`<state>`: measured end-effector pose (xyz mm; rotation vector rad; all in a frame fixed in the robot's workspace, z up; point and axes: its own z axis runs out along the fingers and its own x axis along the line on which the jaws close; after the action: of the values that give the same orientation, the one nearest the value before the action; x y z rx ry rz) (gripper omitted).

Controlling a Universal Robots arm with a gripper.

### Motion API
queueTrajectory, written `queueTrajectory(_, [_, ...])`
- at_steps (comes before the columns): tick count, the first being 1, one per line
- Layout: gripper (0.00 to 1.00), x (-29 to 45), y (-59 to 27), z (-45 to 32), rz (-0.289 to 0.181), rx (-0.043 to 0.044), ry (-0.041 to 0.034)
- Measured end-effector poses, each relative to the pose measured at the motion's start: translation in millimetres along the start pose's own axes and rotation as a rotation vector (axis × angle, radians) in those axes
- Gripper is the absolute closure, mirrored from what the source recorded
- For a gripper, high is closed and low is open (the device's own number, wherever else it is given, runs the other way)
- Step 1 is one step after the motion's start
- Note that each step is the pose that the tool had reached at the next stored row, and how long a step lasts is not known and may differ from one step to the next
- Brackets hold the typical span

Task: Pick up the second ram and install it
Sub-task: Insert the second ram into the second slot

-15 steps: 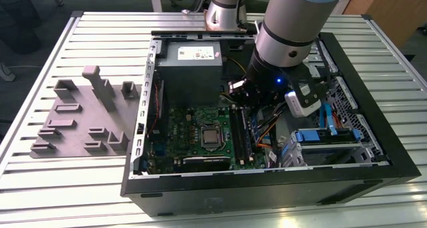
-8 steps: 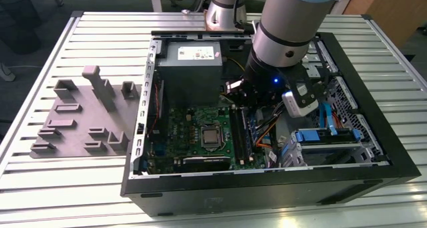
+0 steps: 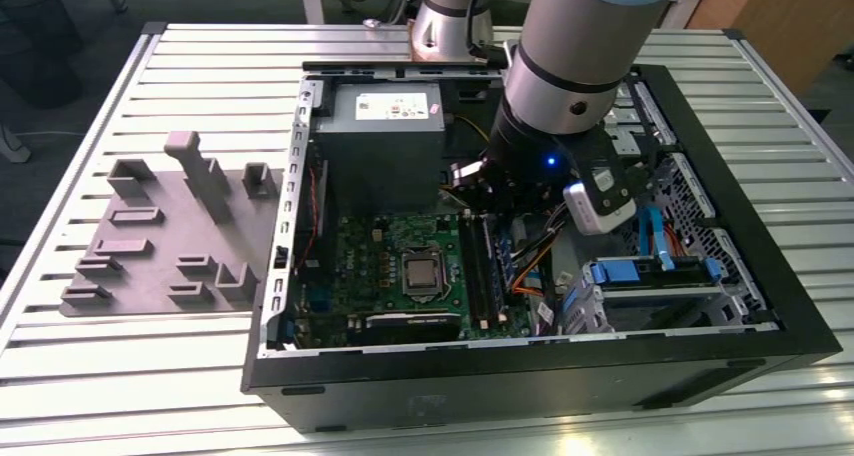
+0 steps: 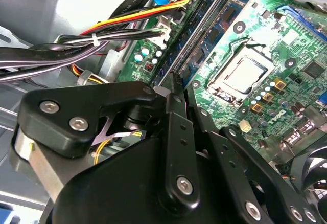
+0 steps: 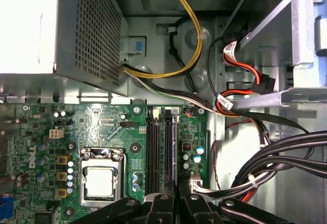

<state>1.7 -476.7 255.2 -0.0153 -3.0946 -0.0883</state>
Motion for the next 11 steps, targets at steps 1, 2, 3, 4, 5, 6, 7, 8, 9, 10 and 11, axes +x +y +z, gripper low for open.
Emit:
queueTrajectory(1, [0.86,0.0,0.0,0.0,-0.001,0.0002,0.0001])
queueTrajectory(2, [0.86,0.0,0.0,0.1,-0.002,0.0002,0.0002])
queueTrajectory(3, [0.86,0.0,0.0,0.2,-0.002,0.0002,0.0001])
queueTrajectory(4, [0.86,0.0,-0.1,0.4,-0.002,0.0001,0.0002])
queueTrajectory(5, [0.86,0.0,0.0,0.7,-0.003,-0.0001,0.0002])
queueTrajectory(6, [0.86,0.0,-0.1,1.2,-0.003,-0.0002,0.0001])
queueTrajectory(7, [0.86,0.0,-0.1,1.5,-0.003,0.0001,0.0002])
queueTrajectory(8, [0.86,-0.1,-0.1,1.6,-0.003,0.0003,0.0003])
queueTrajectory(9, [0.86,-0.1,-0.1,1.9,-0.003,0.0003,0.0003])
queueTrajectory(10, [0.86,-0.1,-0.2,2.1,-0.003,0.0002,0.0003])
queueTrajectory(11, [0.86,0.2,-0.2,2.2,-0.003,0.0002,0.0002])
